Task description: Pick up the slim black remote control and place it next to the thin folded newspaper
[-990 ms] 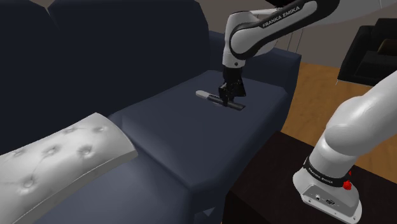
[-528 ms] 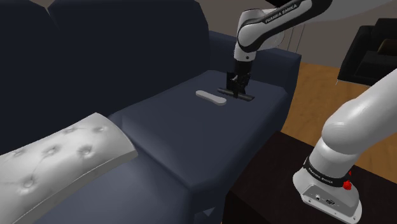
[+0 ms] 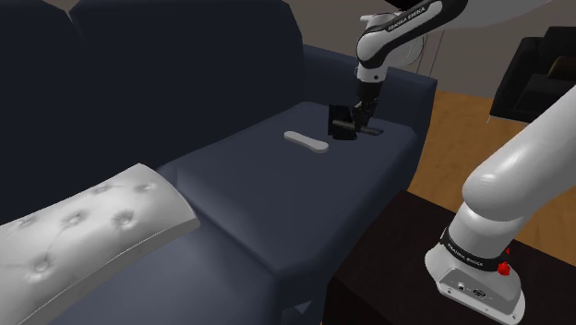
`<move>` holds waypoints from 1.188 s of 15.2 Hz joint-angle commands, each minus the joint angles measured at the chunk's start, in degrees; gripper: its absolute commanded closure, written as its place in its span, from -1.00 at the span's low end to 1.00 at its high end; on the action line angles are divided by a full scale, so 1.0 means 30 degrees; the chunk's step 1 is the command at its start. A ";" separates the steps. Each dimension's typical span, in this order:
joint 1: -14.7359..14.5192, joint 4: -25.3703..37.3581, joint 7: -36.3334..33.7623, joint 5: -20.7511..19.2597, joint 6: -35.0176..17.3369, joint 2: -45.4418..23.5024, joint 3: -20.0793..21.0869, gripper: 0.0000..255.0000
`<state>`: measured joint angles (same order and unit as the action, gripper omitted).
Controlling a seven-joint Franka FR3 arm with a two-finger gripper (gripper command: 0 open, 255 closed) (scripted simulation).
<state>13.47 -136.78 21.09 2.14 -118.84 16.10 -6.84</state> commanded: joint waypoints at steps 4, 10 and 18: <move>0.0920 0.1797 0.2325 -0.0237 0.0308 -0.1602 -0.1499 1.00; 0.1940 0.4633 0.5111 0.0068 0.0777 -0.4150 -0.3062 1.00; 0.3627 0.9678 0.8732 0.1357 0.2033 -0.8365 -0.4531 1.00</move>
<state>23.63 -110.00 45.84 5.55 -113.26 -7.07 -19.99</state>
